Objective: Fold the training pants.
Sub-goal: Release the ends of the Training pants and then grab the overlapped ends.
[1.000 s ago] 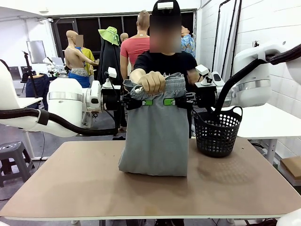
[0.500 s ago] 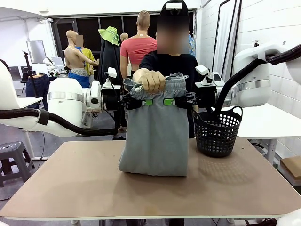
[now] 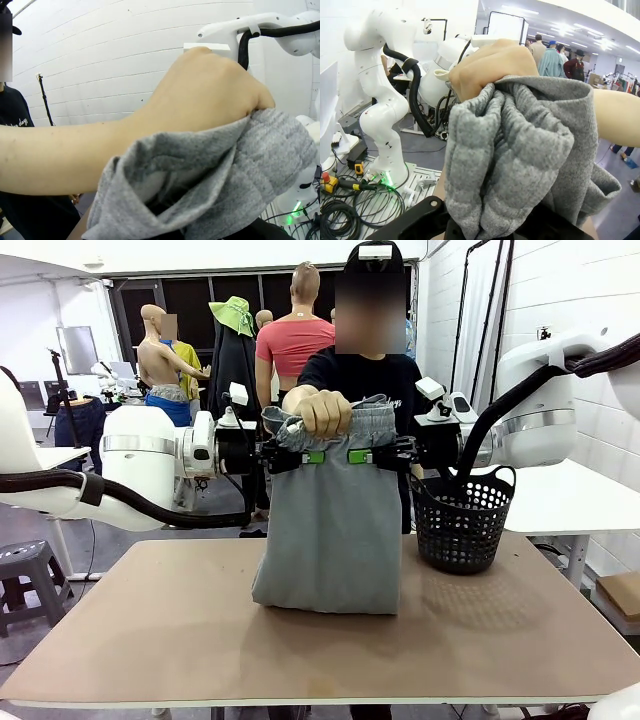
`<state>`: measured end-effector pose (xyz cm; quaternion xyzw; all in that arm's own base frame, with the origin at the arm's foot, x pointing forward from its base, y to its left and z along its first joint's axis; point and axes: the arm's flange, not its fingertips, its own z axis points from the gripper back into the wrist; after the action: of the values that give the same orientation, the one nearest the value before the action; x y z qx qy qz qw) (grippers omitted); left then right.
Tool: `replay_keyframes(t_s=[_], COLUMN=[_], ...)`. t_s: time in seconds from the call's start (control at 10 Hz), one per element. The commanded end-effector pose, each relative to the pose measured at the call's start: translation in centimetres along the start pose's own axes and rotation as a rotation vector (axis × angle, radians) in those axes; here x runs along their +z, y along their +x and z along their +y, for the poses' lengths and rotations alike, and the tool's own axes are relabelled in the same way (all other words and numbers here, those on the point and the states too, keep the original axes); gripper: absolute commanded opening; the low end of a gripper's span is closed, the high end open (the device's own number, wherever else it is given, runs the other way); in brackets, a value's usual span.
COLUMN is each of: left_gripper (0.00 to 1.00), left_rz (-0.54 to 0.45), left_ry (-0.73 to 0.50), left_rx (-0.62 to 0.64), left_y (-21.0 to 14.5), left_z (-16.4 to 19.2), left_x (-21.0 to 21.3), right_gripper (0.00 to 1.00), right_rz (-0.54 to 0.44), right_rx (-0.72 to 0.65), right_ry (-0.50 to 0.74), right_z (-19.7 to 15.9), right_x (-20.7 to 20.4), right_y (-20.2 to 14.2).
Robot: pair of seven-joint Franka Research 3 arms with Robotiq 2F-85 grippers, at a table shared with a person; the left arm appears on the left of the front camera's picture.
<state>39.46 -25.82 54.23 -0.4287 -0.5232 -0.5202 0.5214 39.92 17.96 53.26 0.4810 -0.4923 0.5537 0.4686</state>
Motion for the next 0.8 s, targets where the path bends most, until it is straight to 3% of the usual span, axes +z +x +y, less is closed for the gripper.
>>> replay_keyframes(t_s=[0.0,0.5,0.6,0.7], left_gripper=[0.0,0.98,1.0,1.0], left_rz=[0.0,-0.047,-0.054,-0.056], left_ry=[0.0,0.015,0.017,0.017], left_rx=[0.0,0.019,0.018,0.022], left_y=[0.0,-0.3,-0.3,-0.3], left_z=[0.0,-0.5,-0.5,-0.5], left_x=[0.0,1.1,1.2,1.3], right_gripper=[0.0,0.94,1.0,1.0], right_rz=[0.0,-0.037,-0.035,-0.032], right_rx=[0.0,-0.071,-0.071,-0.078], right_ry=[0.0,0.018,0.014,0.01], right_z=[0.0,0.0,-0.1,-0.2], right_x=[0.0,0.0,0.1,0.1], right_y=[0.0,0.1,0.1,0.1])
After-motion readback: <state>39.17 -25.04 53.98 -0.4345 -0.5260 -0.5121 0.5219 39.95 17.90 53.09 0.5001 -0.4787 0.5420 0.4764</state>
